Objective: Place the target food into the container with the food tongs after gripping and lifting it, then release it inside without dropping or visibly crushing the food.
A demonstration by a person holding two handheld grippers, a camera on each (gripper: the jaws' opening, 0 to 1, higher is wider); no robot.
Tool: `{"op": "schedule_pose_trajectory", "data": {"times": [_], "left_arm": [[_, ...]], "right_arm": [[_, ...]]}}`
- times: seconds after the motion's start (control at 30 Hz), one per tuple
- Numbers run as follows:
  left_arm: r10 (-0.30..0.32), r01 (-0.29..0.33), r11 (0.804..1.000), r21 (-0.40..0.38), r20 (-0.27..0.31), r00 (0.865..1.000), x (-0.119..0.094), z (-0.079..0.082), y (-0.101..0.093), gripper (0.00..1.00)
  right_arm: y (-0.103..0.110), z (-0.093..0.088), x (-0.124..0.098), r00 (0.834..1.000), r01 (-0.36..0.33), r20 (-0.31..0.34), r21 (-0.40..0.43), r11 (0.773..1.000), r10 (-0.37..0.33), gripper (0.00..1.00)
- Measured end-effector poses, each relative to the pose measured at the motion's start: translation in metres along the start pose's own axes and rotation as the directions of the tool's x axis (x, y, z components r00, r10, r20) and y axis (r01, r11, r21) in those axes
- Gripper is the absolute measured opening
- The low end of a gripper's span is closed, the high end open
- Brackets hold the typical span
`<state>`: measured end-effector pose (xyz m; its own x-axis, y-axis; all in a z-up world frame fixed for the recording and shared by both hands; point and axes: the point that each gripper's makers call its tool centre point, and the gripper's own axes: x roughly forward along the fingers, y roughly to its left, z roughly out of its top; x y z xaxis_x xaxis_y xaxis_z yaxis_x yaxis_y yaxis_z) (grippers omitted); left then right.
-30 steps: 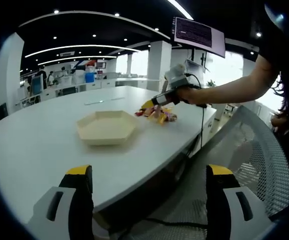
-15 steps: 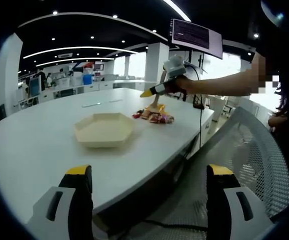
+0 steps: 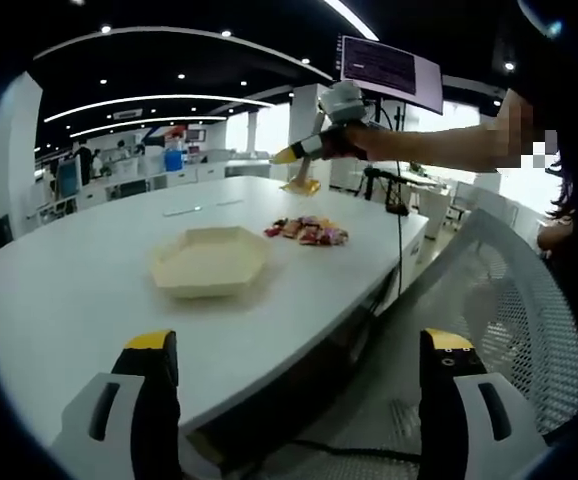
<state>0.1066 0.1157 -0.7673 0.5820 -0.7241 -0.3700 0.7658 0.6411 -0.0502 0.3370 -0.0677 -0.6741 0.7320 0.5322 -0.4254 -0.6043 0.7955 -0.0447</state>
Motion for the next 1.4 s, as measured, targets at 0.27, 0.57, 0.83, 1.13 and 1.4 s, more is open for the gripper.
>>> {"op": "schedule_pose_trajectory", "data": {"times": [0.27, 0.57, 0.83, 1.13, 1.4], "left_arm": [[0.000, 0.000, 1.000, 0.015, -0.011, 1.000, 0.000, -0.001, -0.001, 0.97], [0.033, -0.031, 0.999, 0.039, -0.055, 0.998, 0.001, -0.006, 0.006, 0.96], [0.049, -0.047, 0.999, 0.019, -0.090, 0.995, -0.002, -0.008, 0.008, 0.96], [0.069, -0.069, 0.998, 0.001, -0.106, 0.992, 0.000, -0.013, 0.009, 0.95], [0.077, -0.077, 0.997, 0.003, -0.110, 0.991, 0.000, -0.015, 0.010, 0.94]], "right_arm": [[0.026, 0.038, 0.009, 0.999, -0.044, 0.019, -0.069, 0.997, 0.046, 0.19], [0.047, 0.064, 0.029, 0.994, -0.099, 0.028, -0.112, 0.989, 0.102, 0.20], [0.059, 0.072, 0.039, 0.991, -0.127, 0.018, -0.131, 0.983, 0.130, 0.20], [0.074, 0.078, 0.047, 0.988, -0.150, 0.016, -0.147, 0.978, 0.154, 0.19], [0.091, 0.091, 0.061, 0.982, -0.179, 0.027, -0.149, 0.973, 0.185, 0.20]]}}
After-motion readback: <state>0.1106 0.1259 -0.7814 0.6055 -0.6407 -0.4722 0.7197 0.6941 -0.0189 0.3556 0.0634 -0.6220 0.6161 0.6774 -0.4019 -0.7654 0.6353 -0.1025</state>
